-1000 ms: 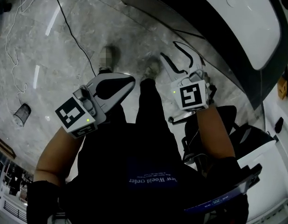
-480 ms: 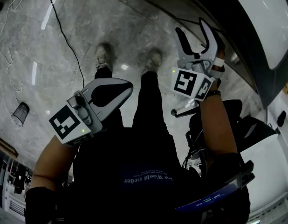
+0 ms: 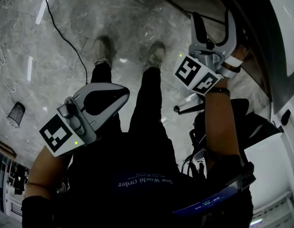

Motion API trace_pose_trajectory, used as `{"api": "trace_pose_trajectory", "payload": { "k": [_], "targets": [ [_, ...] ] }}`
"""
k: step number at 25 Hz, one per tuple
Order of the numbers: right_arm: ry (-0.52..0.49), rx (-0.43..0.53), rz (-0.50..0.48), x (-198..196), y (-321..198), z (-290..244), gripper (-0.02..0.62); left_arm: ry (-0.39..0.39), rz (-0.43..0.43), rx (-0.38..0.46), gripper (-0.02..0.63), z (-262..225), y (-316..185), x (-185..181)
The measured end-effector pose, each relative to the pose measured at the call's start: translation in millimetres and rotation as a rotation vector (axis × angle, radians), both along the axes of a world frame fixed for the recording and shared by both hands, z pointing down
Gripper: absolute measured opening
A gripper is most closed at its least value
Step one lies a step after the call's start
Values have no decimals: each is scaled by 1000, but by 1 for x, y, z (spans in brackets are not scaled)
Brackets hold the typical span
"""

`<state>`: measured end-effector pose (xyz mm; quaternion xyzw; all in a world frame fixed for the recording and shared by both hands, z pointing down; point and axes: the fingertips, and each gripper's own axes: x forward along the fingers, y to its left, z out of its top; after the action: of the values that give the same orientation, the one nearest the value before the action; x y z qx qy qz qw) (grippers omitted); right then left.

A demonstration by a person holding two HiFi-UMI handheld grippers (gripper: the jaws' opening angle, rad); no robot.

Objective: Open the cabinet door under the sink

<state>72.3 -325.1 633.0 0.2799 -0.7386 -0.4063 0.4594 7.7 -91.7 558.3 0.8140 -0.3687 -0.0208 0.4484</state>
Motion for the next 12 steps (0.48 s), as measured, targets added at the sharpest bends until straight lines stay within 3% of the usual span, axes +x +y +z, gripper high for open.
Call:
{"api": "trace_pose_trajectory", "payload": {
  "k": [4, 8, 12],
  "targets": [
    [62, 54, 60, -4, -8, 10, 433, 1, 6, -8, 2, 5, 9, -3],
    [57, 75, 124, -4, -14, 10, 434, 6, 10, -17, 2, 6, 16, -3],
    [64, 38, 151, -5, -15, 9, 434, 17, 7, -21, 2, 7, 17, -7]
  ]
}}
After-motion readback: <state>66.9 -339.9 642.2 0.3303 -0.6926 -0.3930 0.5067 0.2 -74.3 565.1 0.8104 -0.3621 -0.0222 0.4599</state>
